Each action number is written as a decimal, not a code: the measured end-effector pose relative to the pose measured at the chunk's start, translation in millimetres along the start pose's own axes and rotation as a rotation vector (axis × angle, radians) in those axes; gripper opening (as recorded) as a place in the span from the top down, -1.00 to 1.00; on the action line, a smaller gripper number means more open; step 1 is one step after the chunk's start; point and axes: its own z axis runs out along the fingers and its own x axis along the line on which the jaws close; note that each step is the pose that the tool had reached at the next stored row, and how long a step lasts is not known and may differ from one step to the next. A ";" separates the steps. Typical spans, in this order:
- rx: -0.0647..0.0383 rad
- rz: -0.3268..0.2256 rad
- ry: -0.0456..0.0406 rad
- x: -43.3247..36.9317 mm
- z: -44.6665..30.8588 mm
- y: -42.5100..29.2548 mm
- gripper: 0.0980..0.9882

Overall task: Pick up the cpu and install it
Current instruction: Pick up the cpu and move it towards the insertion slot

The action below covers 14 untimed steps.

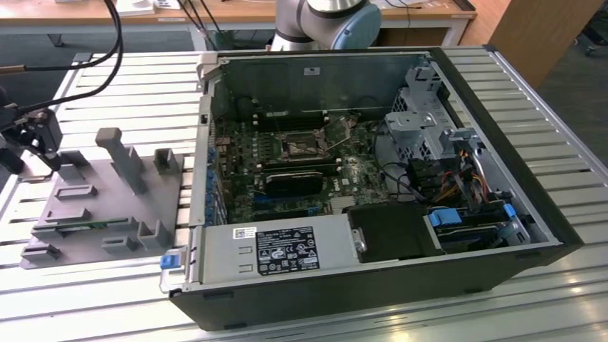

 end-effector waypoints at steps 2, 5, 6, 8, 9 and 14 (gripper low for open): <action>0.000 0.000 0.0001 0.0 -1.5 0.4 0.01; 0.000 0.000 0.0000 0.0 -3.5 0.8 0.01; 0.000 0.000 0.0000 -0.1 -4.1 1.0 0.01; 0.000 0.000 0.0000 -0.1 -5.6 1.4 0.01; 0.000 0.000 0.0001 -0.1 -6.4 1.5 0.01; 0.000 0.000 0.0000 -0.2 -10.5 2.3 0.01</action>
